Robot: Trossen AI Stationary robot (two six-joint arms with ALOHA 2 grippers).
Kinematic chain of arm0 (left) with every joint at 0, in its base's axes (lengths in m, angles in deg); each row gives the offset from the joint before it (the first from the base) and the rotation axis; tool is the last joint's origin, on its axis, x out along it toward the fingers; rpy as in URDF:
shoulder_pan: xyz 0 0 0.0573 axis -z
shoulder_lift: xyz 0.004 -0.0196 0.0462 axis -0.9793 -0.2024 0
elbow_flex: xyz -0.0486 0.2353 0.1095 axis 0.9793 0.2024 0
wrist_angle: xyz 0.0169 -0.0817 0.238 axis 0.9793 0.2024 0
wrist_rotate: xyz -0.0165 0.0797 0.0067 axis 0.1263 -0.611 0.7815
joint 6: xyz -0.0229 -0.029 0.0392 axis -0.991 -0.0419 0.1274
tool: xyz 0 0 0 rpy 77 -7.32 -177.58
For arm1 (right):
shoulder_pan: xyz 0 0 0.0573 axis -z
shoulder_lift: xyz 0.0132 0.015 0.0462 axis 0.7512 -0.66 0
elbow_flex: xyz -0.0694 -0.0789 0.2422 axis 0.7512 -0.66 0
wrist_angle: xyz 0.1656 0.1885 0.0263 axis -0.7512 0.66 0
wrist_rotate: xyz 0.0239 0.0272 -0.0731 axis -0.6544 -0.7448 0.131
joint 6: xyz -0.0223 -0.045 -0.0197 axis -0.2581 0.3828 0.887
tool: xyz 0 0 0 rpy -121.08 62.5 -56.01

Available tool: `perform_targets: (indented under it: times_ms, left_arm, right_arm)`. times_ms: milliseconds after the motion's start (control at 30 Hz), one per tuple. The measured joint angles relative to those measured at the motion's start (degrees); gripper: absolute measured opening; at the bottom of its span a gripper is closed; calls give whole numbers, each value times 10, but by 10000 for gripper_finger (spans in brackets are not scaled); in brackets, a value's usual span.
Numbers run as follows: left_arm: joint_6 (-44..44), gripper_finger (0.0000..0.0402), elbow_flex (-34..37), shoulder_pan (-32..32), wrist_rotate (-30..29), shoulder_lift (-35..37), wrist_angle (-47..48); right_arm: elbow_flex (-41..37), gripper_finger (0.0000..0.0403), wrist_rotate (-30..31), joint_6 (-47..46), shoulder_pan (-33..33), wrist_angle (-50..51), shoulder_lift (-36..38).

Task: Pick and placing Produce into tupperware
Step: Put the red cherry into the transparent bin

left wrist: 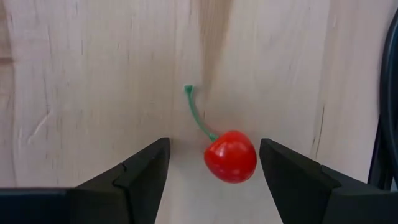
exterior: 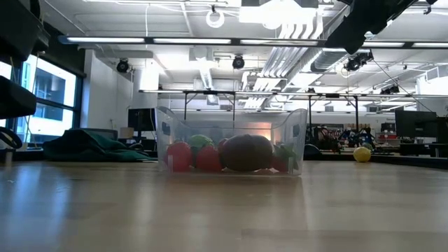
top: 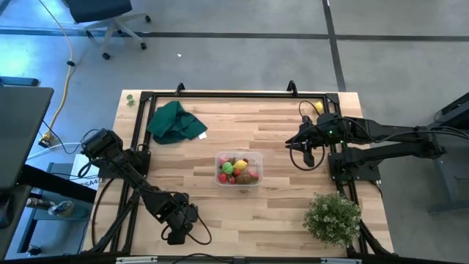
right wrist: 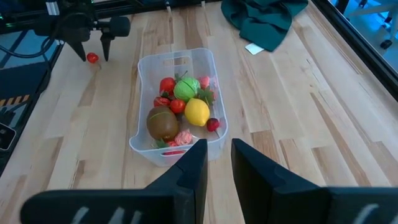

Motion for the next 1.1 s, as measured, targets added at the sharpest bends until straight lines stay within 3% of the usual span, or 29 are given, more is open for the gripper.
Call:
perform_targets:
  times_ms: [167,500,1100]
  left_arm:
    - [-1,229,0,0,0,0,4]
    - [-1,158,1,-1,0,-1,11]
    - [-17,103,1,-1,-2,-1,19]
  right_arm:
    - [0,62,0,0,0,0,0]
    - [0,62,0,0,0,0,0]
    - [0,62,0,0,0,0,0]
